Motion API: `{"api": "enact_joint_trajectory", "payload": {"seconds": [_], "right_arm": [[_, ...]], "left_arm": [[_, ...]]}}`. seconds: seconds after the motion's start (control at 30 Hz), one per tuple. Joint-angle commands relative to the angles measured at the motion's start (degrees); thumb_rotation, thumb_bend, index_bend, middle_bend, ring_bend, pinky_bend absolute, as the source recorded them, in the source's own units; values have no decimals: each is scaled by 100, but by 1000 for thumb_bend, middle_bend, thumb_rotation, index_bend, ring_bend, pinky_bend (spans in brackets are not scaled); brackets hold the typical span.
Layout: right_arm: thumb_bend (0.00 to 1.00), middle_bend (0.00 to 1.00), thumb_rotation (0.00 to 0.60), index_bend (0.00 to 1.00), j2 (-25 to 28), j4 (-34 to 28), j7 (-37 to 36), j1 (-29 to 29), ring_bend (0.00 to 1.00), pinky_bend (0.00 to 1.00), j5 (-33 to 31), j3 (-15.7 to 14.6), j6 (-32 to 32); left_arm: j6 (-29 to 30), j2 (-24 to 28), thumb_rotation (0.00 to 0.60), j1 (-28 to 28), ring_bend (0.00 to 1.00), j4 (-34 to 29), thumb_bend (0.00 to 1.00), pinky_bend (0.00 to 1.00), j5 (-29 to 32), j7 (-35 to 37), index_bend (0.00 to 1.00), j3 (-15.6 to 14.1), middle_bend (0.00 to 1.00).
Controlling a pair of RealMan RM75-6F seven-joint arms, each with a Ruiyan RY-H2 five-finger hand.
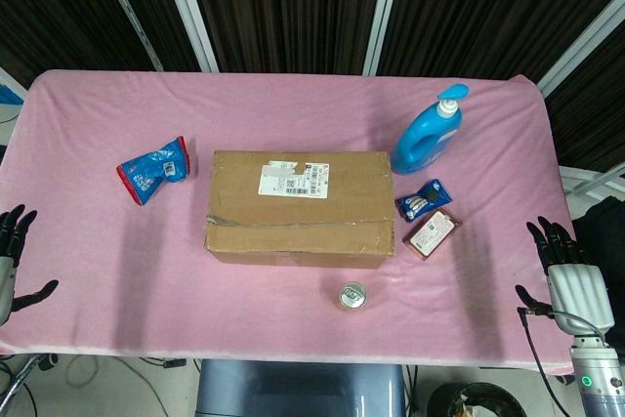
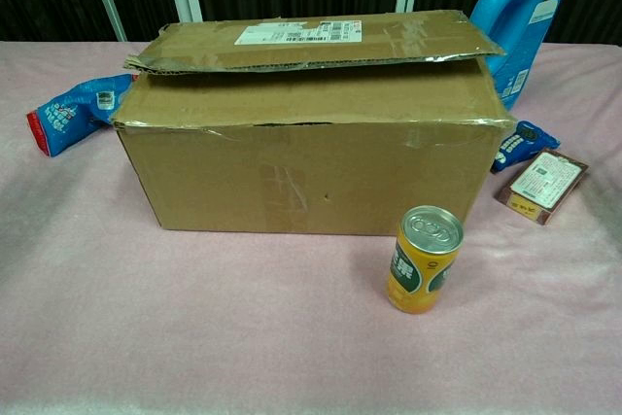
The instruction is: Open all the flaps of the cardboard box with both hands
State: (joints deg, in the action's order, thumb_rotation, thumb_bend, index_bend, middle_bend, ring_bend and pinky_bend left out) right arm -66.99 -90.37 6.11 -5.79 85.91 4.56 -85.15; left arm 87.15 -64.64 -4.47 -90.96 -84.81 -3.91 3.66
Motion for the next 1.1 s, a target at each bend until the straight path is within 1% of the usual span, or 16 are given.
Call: {"api": "enact_joint_trajectory", "payload": {"seconds": [0.03,0.57,0.83,0.93,1.1], "right_arm": [[282,0,600,0,-1,1,1,0,0,214,0,0,0],[282,0,600,0,-16,-12,10,-1,0,213,-18,8,3],[282,0,600,0,-64,-30,2,-63,0,214,125,58,-78],[282,0,600,0,-36,-173,21,-106,0,214,169,128,-131],[254,0,600,0,119,-841,142,-282,0,214,131,410,-147]], "left_arm": [[1,0,600,0,0,1,65,0,-1,-1,0,0,0],[-29,-20,600,-13,0,14,66,0,33,-5,0,13,0],[-40,-71,600,-42,0,62,69,0,40,1,0,39,0],[-35,-71,600,-37,0,63,69,0,55,27,0,46,0],[-54,-71,600,-43,0,85,68,0,55,-21,0,35,0]]}}
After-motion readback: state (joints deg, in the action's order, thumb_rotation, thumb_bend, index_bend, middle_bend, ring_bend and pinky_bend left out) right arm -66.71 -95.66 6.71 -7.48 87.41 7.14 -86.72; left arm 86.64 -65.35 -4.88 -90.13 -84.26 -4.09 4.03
